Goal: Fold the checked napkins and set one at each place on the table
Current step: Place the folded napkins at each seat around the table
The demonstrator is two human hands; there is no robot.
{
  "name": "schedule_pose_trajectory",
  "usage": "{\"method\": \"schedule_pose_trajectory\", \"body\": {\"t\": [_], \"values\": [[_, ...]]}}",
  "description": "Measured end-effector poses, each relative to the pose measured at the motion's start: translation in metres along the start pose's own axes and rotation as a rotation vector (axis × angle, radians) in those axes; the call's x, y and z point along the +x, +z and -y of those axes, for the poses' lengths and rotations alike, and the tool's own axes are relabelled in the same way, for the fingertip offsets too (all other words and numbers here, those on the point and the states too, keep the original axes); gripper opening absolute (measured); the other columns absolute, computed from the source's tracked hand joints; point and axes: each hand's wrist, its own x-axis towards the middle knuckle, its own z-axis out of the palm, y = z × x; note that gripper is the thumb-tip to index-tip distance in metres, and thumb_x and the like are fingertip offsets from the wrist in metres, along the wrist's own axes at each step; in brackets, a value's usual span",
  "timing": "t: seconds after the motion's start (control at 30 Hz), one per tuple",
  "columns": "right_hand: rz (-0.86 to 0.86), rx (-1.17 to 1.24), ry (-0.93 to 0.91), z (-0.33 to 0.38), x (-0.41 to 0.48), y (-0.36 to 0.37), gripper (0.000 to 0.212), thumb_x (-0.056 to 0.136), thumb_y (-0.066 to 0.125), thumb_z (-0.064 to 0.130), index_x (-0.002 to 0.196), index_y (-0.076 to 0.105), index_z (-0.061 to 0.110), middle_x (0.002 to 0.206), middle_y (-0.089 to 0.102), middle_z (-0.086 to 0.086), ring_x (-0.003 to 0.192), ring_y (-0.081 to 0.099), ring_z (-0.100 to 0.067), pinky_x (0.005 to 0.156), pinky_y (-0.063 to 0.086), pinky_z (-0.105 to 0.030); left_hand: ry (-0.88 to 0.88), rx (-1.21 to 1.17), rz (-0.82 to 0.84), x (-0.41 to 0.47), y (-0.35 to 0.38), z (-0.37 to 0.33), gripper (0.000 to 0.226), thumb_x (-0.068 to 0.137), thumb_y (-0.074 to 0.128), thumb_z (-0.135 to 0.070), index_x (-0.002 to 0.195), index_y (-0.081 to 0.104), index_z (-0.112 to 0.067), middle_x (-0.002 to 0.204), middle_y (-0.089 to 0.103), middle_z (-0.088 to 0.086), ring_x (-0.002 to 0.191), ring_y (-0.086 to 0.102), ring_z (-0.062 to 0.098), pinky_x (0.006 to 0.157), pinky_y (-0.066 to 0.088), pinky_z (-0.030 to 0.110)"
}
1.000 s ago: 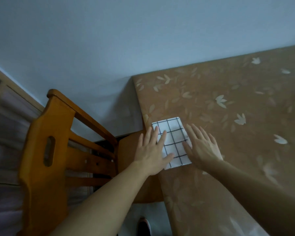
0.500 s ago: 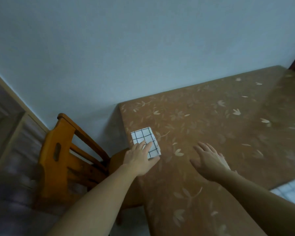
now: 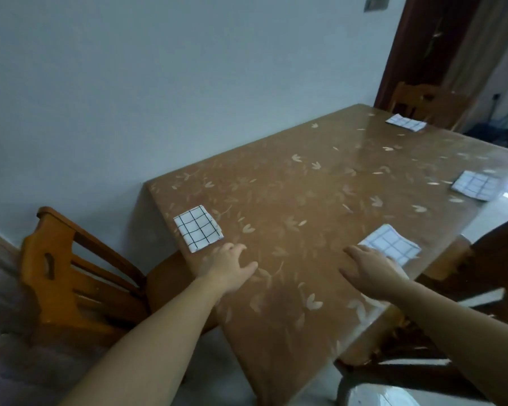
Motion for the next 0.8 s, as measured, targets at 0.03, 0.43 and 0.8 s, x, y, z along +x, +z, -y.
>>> {"method": "schedule_pose_trajectory", "body": {"t": [0.03, 0.43, 0.8], "values": [[-0.002, 0.008, 0.007, -0.007, -0.011, -0.001, 0.058, 0.093, 0.044, 0.055, 0.144, 0.038, 0.029, 0.146, 0.045, 0.005, 0.129, 0.046, -0.019, 0.104, 0.041, -0.042, 0.010, 0.007, -0.008, -0.009, 0.001, -0.007, 0.058, 0.091, 0.040, -0.063, 0.140, 0.042, -0.033, 0.145, 0.043, -0.004, 0.132, 0.040, 0.020, 0.106, 0.036, 0.042], [-0.091, 0.102, 0.099, -0.134, -0.090, -0.020, 0.058, 0.091, 0.046, 0.058, 0.142, 0.040, 0.033, 0.144, 0.048, 0.006, 0.124, 0.052, -0.017, 0.104, 0.043, -0.044, 0.146, 0.137, -0.047, -0.064, 0.007, -0.150, 0.055, 0.089, 0.043, -0.060, 0.138, 0.043, -0.034, 0.142, 0.045, -0.006, 0.131, 0.040, 0.019, 0.105, 0.036, 0.040], [-0.046, 0.193, -0.002, -0.279, -0.112, -0.025, 0.056, 0.091, 0.047, 0.058, 0.141, 0.042, 0.032, 0.138, 0.052, 0.006, 0.118, 0.055, -0.015, 0.099, 0.048, -0.042, 0.048, 0.041, -0.080, -0.093, 0.057, -0.308, 0.057, 0.090, 0.042, -0.062, 0.139, 0.044, -0.033, 0.144, 0.045, -0.004, 0.132, 0.040, 0.020, 0.105, 0.039, 0.040]]}}
